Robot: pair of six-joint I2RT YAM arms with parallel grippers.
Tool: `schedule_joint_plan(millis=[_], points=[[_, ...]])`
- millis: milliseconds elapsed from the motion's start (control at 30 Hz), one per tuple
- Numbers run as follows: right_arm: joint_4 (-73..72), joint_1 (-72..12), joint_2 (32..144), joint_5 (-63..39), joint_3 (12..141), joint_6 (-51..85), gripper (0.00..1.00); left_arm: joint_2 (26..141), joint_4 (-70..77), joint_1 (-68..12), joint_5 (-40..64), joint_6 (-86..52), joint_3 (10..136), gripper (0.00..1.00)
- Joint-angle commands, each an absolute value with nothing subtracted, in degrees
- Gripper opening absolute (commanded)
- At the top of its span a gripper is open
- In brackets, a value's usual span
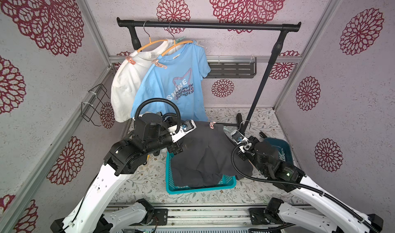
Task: Use clothespins to secure the t-shirt on both sides of the hanger
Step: Hang the hanger on the clothesline.
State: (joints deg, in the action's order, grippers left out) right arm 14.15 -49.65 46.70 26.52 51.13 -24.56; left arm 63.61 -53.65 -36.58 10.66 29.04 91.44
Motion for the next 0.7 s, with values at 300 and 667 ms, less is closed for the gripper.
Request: schedule_joint_plan(millis=[300,667], points=[[2.26,-49.64,40.24,13.62,47.2,-36.94,0.0,73.72,-70.44,-36.41,16.17,21.2,101.73,0.9],[-5.4,-49.65,40.41,11.42,45.24,-43.47,0.0,75.23,-71.77,-36.46,20.7,19.78,98.59,0.62]])
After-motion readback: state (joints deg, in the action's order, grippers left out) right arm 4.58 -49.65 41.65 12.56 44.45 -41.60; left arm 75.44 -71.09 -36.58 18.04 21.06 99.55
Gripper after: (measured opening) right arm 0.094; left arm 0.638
